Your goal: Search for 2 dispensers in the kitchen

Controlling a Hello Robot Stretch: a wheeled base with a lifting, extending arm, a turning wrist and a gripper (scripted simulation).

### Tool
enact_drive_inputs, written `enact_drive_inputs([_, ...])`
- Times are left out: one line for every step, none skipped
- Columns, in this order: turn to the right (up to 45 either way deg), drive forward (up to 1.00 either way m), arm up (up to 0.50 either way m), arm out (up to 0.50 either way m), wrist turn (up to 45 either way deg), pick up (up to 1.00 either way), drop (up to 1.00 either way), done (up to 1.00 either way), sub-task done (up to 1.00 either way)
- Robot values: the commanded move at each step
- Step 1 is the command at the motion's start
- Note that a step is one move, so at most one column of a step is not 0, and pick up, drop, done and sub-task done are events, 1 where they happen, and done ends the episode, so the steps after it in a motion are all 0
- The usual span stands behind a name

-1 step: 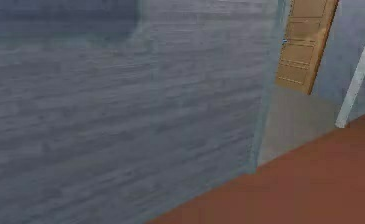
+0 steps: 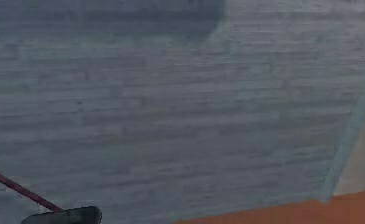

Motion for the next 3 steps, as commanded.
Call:
enact_drive_inputs([0.0, 0.10, 0.00, 0.00, 0.0, 0.00, 0.00, 0.00, 0.00])
enact_drive_inputs([45.0, 0.00, 0.00, 0.00, 0.0, 0.00, 0.00, 0.00, 0.00])
enact_drive_inputs([15.0, 0.00, 0.00, 0.00, 0.0, 0.00, 0.00, 0.00, 0.00])
